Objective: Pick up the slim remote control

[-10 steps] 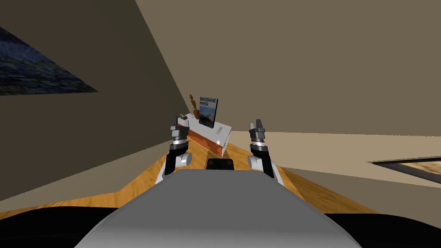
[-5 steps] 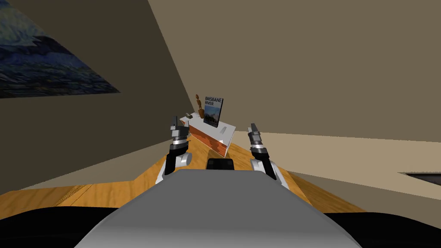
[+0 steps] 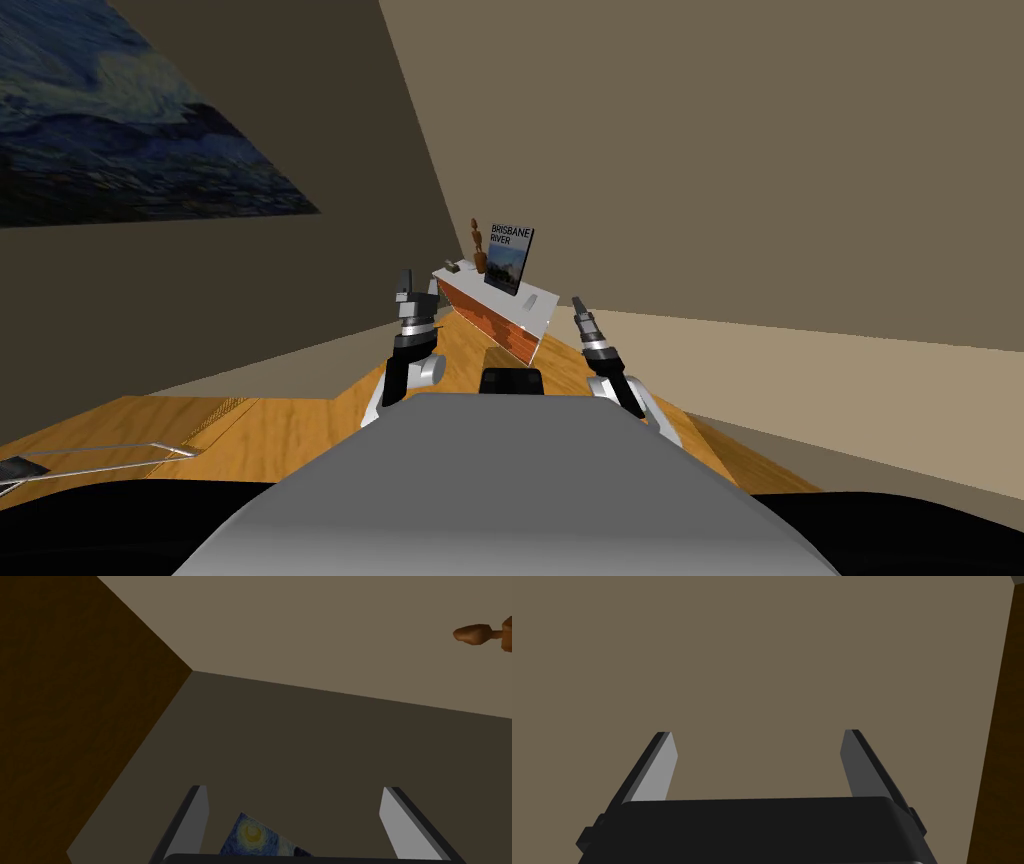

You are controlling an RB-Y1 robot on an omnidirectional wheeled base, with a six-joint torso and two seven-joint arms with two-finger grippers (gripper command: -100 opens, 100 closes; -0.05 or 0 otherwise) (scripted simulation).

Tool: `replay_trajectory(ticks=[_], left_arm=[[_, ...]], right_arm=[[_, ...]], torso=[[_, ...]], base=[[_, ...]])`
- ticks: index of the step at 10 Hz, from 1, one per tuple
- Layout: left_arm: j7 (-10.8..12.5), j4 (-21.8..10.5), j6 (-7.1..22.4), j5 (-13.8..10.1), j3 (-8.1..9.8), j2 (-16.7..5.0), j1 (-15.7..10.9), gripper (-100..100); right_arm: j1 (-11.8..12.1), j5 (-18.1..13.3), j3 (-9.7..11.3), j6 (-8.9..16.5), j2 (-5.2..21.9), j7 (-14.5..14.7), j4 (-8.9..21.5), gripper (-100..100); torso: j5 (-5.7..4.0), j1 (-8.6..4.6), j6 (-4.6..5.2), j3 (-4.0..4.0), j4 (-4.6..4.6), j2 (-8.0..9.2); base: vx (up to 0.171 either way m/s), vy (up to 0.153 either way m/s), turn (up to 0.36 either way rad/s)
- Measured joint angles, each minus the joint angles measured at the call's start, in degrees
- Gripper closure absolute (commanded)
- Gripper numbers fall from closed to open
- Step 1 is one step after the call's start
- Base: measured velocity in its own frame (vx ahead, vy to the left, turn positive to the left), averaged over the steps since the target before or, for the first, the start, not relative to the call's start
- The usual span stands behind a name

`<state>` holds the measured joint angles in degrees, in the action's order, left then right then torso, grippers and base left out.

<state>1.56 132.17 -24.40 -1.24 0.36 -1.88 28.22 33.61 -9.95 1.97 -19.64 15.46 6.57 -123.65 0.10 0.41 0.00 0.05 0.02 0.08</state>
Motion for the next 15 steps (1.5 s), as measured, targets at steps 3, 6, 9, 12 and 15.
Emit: replay_trajectory(ticks=[3, 6, 9, 12, 15], left_arm=[[0.0, 0.0, 0.0, 0.0, 0.0, 0.0, 0.0, 0], [0.0, 0.0, 0.0, 0.0, 0.0, 0.0, 0.0, 0], [0.0, 0.0, 0.0, 0.0, 0.0, 0.0, 0.0, 0], [0.0, 0.0, 0.0, 0.0, 0.01, 0.0, 0.0, 0], [0.0, 0.0, 0.0, 0.0, 0.0, 0.0, 0.0, 0]], right_arm=[[1.3, -1.0, -0.7, -0.7, 5.2, 2.0, 3.1, -100], [1.2, -3.1, -0.3, -1.2, 10.3, 5.7, 8.6, -100], [3.5, -5.7, 0.2, -2.0, 15.5, 10.0, 12.4, -100], [3.5, -7.8, 0.9, -2.3, 19.2, 13.6, 16.0, -100], [3.7, -10.3, 1.7, -2.9, 23.7, 17.4, 20.1, -100]], torso=[[-0.04, -0.14, -0.02, 0.0, 0.0, 0.01], [-0.01, 0.0, -0.02, -0.04, -0.02, -0.06], [0.0, 0.0, -0.01, -0.04, -0.02, -0.07], [-0.02, -0.14, 0.02, -0.04, -0.01, -0.07], [-0.02, -0.08, -0.01, -0.08, -0.03, -0.13]], base=[[0.002, 0.098, 0.172], [0.014, 0.13, 0.186], [0.023, 0.105, 0.117], [0.029, 0.085, 0.178], [0.041, 0.085, 0.14]])
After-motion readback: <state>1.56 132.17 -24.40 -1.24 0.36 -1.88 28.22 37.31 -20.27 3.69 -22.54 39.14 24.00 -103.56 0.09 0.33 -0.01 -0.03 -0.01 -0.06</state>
